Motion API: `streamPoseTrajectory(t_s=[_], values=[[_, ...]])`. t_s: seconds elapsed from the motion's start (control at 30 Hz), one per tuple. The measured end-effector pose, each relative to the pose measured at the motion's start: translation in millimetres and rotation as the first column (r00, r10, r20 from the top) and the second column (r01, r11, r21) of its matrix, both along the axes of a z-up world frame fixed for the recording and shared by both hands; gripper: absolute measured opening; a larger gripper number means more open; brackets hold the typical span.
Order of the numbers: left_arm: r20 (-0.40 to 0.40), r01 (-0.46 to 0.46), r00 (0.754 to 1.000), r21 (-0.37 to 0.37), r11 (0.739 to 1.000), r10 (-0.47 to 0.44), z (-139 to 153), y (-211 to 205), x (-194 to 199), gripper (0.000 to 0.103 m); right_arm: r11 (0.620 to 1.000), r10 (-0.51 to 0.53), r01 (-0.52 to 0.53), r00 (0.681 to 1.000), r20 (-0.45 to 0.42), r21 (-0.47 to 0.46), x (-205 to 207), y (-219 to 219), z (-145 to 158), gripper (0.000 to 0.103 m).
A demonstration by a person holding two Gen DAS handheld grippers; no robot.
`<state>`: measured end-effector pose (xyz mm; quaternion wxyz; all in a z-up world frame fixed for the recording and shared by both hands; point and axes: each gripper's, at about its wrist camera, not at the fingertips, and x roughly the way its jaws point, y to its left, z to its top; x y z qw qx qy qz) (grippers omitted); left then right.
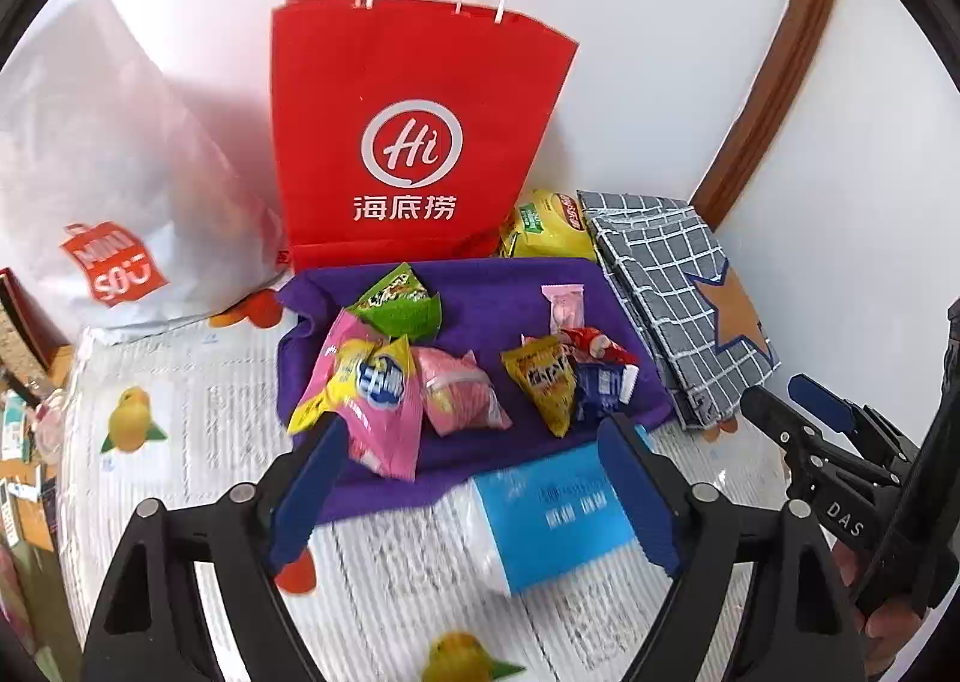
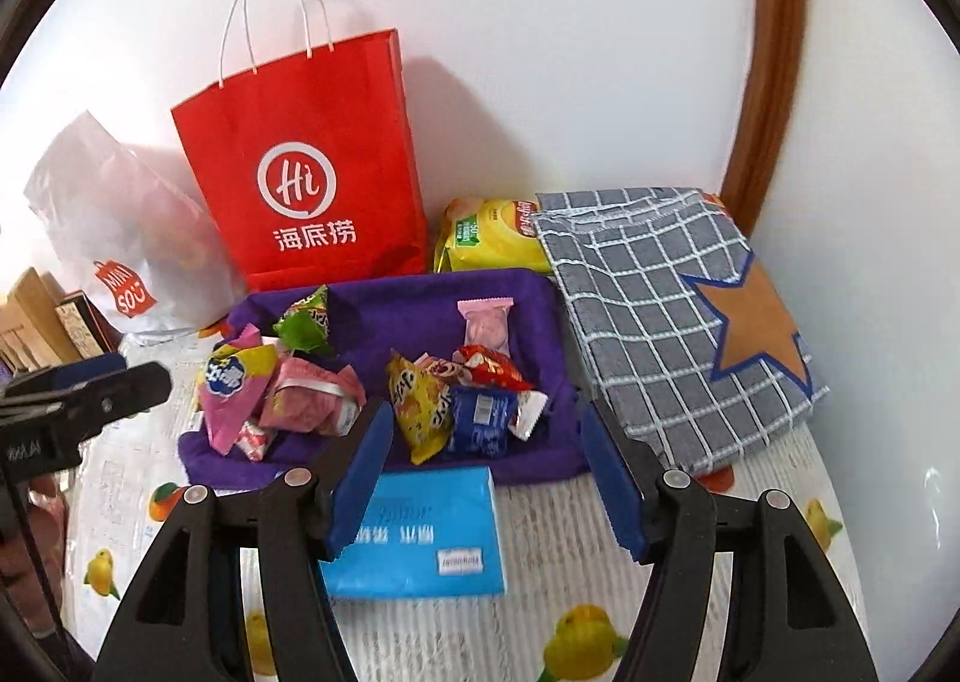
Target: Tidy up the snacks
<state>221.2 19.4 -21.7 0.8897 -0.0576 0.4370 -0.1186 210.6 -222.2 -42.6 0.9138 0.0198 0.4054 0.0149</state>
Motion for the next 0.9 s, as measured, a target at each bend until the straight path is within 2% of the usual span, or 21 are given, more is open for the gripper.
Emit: streamPoseTrajectory(t_s=[0.17, 0.47, 0.53, 0.6, 0.67, 0.9], values=[[0.025, -0.023, 0.999, 0.002, 1.000, 0.022, 12, -4, -38, 0.086, 0.999, -0.012, 0.011, 1.000, 0.029, 0.030, -32, -6, 9, 0.073], [0.110, -0.069, 0.992, 0.054, 0.996, 0.063, 27, -17, -108, 0.089, 0.999, -0.006, 0.004, 0.999, 0.046, 0.046, -91, -23, 23, 0.074], [0.126, -0.078, 0.990, 0.065, 0.995, 0.070, 28, -19, -122, 0.090, 0.999, -0.004, 0.002, 0.999, 0.055, 0.044, -103, -26, 25, 0.081], [0.134, -0.086, 0.988, 0.075, 0.993, 0.076, 28, -21, -135, 0.091, 0.999, 0.000, -0.003, 0.997, 0.077, 0.040, -117, -29, 28, 0.083], [0.138, -0.095, 0.987, 0.081, 0.992, 0.083, 29, -23, -146, 0.091, 0.999, 0.007, -0.011, 0.995, 0.098, 0.034, -131, -29, 30, 0.091], [0.164, -0.125, 0.980, 0.088, 0.988, 0.109, 32, -28, -184, 0.091, 0.999, 0.021, -0.024, 0.992, 0.127, 0.024, -166, -31, 34, 0.100]])
